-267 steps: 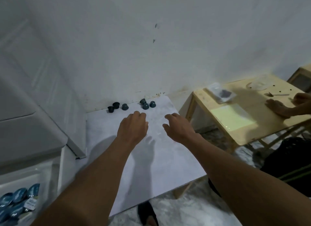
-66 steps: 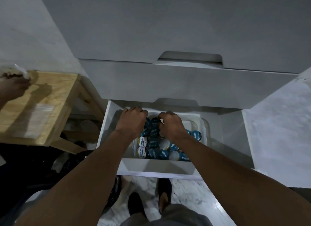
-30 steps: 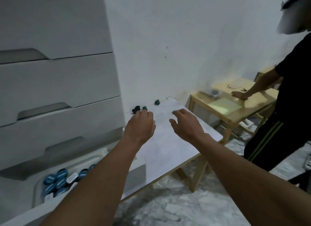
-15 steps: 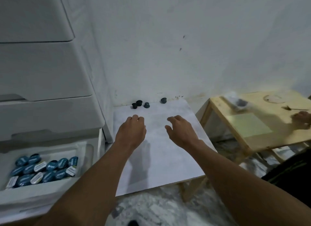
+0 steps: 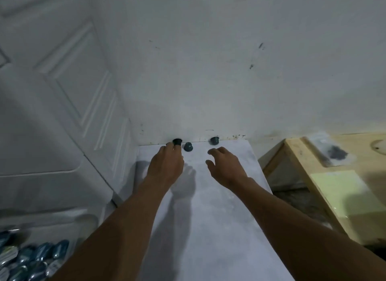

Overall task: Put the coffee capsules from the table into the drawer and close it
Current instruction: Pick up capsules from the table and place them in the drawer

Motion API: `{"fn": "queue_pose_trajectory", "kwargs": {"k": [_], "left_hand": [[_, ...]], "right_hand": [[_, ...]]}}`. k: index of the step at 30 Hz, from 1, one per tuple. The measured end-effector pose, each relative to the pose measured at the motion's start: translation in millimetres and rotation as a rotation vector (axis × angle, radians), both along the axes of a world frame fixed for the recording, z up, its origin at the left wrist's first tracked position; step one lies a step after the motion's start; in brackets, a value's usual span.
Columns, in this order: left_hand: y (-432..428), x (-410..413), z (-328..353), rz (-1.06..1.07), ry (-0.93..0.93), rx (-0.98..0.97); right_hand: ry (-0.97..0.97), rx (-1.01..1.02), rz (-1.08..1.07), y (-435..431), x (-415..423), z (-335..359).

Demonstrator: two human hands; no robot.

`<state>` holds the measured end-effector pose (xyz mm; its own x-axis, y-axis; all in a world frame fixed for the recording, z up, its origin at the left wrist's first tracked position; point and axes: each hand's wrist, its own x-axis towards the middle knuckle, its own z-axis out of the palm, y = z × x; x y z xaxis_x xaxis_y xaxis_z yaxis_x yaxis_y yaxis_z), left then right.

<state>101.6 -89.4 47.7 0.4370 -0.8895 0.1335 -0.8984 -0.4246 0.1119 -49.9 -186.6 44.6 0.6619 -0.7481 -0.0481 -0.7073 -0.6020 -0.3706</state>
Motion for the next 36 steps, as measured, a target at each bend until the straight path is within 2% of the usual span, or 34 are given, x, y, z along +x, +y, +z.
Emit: {"fn": "queue_pose_trajectory", "kwargs": {"k": [5, 8, 16, 22, 36], "left_hand": [[-36, 34, -23, 0.051, 0.099, 0.000], [-52, 48, -39, 0.080, 0.092, 0.013], [-93, 81, -88, 0.207, 0.303, 0.091], [-110, 91, -113, 0.248, 0.388, 0.097], [-112, 81, -127, 0.112, 0.447, 0.151]], "right_hand": [[0.015, 0.049, 0.043, -34, 35, -23], [0.057, 0.084, 0.071, -51, 54, -37], [0.051, 0.163, 0.100, -89, 103, -71], [0.056, 0.182, 0.117, -101, 131, -93], [0.126, 0.174, 0.070, -102, 123, -110]]}}
